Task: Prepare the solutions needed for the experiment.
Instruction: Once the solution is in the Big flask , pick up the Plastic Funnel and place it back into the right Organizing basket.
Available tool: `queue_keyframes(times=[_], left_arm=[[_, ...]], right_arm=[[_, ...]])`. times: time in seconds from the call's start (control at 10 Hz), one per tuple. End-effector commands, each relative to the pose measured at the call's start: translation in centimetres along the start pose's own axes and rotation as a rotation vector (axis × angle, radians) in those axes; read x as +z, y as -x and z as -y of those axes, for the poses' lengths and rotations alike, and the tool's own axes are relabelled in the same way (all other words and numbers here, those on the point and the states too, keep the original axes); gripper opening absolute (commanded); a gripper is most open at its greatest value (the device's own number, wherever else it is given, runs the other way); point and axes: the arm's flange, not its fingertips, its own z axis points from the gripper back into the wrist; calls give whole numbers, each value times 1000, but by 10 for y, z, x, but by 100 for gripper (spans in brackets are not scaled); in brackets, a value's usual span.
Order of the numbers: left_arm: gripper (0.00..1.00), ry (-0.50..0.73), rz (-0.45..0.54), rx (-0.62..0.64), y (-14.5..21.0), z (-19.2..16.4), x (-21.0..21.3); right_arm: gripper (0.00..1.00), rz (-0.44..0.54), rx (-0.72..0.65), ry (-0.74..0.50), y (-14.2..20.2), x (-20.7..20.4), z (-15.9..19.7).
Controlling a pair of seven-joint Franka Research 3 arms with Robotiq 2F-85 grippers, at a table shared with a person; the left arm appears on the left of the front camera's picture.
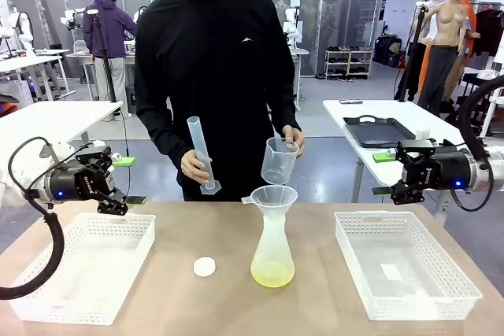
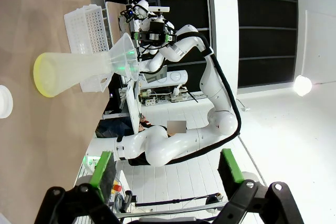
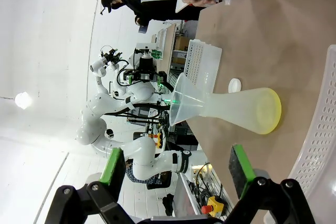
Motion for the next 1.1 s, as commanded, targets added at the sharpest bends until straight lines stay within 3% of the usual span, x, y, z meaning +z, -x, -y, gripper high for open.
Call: queue_keyframes(times=[0.0,0.8,1.0], left_arm=[[100,7,5,4,0,2,-1],[100,7,5,4,0,2,-1],[100,7,5,4,0,2,-1]], right_arm=[[100,1,14,0,0,0,0],[100,-19,-7,40,3,-1,-4],[100,-25,12,245,15,-11,-35]])
